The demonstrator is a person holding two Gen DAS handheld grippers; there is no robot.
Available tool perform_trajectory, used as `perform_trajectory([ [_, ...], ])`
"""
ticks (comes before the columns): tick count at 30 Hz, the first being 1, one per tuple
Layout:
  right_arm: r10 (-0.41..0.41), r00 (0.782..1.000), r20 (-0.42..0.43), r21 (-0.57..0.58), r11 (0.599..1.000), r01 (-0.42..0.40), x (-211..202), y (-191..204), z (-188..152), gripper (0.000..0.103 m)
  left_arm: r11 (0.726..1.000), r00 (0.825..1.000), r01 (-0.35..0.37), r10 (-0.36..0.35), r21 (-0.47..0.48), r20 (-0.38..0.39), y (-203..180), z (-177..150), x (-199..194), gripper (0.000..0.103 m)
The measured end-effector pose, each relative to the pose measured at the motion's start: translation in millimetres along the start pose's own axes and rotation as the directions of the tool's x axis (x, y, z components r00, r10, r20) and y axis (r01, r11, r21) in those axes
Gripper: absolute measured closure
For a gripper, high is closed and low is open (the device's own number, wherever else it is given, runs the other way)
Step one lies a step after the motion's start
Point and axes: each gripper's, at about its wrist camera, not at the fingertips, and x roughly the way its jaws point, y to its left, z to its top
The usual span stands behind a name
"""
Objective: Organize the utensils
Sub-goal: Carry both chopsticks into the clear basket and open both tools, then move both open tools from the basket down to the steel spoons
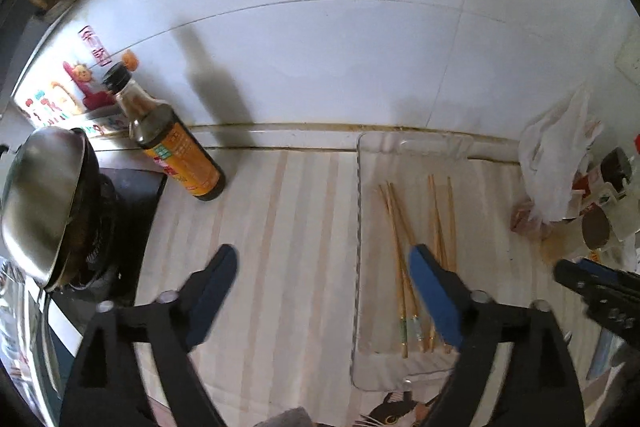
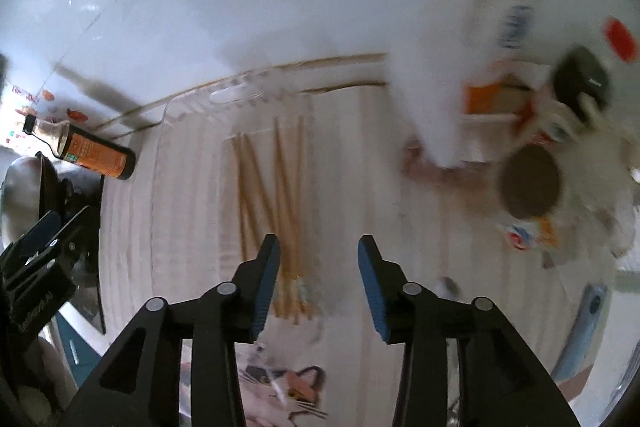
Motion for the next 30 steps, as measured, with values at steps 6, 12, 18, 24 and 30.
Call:
perform_trajectory([
  [6,-0.016,0.991,0.133,0.097,0.995,0.003,-42,-70,-41,0.035,0.999,0.999,-0.023,0.022,0.023,0.037,-14,-27,-13,0.0],
  [12,-0.079,0.99,0.114,0.168,0.984,0.059,-54,-133,-84,0.035,0.999,1.0,0.009,-0.01,0.037,0.028,-47,-55,-26,0.0],
  [18,-0.063,0.998,0.009,0.259,0.964,0.058,-28,-193,-144,0.05,0.993,0.995,0.073,-0.067,0.089,-0.073,-110,-101,-20,0.001],
  [24,-0.034,0.998,-0.058,0.321,0.946,0.051,1,-239,-183,0.072,0.953,0.928,0.255,-0.194,0.163,-0.318,-186,-157,15,0.027],
  [30,-0.01,0.998,-0.067,0.411,0.911,0.036,13,-281,-209,0.072,0.904,0.824,0.381,-0.235,0.197,-0.516,-249,-210,42,0.047],
])
